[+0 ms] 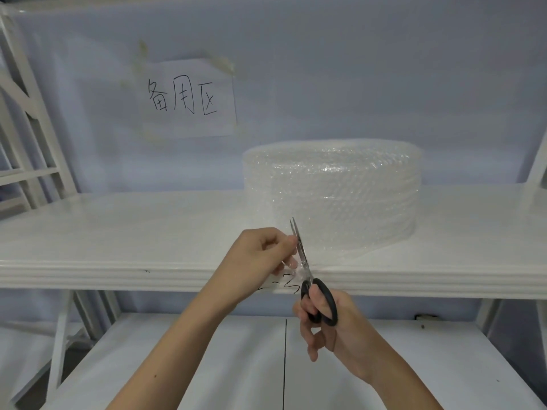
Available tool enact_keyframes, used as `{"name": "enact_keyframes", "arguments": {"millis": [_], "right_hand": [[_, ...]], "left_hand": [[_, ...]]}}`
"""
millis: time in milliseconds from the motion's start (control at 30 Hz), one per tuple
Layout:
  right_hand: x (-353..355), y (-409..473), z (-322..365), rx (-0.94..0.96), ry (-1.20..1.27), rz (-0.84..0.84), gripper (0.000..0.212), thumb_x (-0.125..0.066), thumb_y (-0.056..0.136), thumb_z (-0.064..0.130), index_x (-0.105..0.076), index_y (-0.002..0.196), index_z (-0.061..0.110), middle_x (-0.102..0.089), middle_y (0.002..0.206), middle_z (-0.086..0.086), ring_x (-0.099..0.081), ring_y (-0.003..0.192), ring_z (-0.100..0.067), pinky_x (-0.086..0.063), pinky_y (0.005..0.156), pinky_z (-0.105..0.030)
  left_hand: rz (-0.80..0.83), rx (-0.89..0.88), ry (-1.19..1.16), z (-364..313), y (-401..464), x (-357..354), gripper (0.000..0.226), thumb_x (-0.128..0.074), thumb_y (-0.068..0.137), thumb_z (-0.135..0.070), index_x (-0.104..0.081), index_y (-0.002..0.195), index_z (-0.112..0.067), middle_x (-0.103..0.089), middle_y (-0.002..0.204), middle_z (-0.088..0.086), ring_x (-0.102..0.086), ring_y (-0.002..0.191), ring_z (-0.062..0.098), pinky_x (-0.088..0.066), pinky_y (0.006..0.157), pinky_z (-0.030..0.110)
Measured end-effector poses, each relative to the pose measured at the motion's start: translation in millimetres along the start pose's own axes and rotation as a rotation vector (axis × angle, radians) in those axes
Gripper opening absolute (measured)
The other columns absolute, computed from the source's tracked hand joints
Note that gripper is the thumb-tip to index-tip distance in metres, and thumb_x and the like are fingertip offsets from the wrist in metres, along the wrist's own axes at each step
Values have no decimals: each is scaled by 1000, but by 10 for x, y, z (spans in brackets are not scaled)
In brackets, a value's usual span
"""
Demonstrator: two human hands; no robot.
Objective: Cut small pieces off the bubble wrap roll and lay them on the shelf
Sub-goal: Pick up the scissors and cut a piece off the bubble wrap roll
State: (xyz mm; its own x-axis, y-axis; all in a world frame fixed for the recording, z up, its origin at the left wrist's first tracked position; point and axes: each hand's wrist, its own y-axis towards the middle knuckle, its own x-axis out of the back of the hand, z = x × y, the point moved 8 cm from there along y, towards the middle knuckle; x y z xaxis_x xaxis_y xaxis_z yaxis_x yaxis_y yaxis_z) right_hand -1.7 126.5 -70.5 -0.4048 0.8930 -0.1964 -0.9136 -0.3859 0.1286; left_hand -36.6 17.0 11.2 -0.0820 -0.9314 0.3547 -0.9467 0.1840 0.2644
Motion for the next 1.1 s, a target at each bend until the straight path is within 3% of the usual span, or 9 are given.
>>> {"name": "enact_keyframes", "arguments": {"millis": [167,367,667,833,967,1100], "right_hand": [[-13,9,55,-1,-26,10,39,-60,80,48,-57,51,21,-49,67,-1,-47,48,-19,-46,40,-28],[-23,63,156,27,-67,18,39,-61,72,55,-58,51,22,-50,65,1,-47,47,-18,-47,40,-27],[-3,81,245,47,-77,6,37,-56,83,46,-57,53,24,-49,66,-2,-48,46,-17,-46,39,-27],[1,119,271,55,-85,5,45,-65,73,54,-56,65,11,-52,65,-3,-49,45,-17,-46,38,-25],[4,133,312,78,-64,3,39,-59,82,49,-61,60,16,-54,65,-2,-50,46,-18,-45,38,-26],[7,149,310,75,-44,-5,45,-65,76,52,-61,67,8,-52,67,-7,-49,45,-18,-45,37,-26]], "left_hand": [[41,-49,-26,2,-13,-16,25,-59,96,-20,-67,74,-11,-64,53,-10,-54,52,5,-45,56,14],[114,-73,-67,3,6,-42,24,-59,97,-19,-67,75,-11,-63,62,-5,-54,60,10,-48,62,19],[211,-95,-119,-4,-18,-92,23,-60,95,-22,-66,76,-10,-61,64,-1,-52,64,15,-47,64,21],[231,-116,-133,-30,-45,-103,22,-59,96,-19,-66,79,-7,-60,68,4,-51,66,18,-46,64,21],[271,-127,-122,-29,-56,-131,28,-60,95,-25,-67,86,1,-63,75,13,-54,71,23,-46,66,24],[271,-140,-65,-45,-58,-94,25,-61,96,-24,-69,84,-3,-61,72,5,-52,69,19,-45,67,26]]}}
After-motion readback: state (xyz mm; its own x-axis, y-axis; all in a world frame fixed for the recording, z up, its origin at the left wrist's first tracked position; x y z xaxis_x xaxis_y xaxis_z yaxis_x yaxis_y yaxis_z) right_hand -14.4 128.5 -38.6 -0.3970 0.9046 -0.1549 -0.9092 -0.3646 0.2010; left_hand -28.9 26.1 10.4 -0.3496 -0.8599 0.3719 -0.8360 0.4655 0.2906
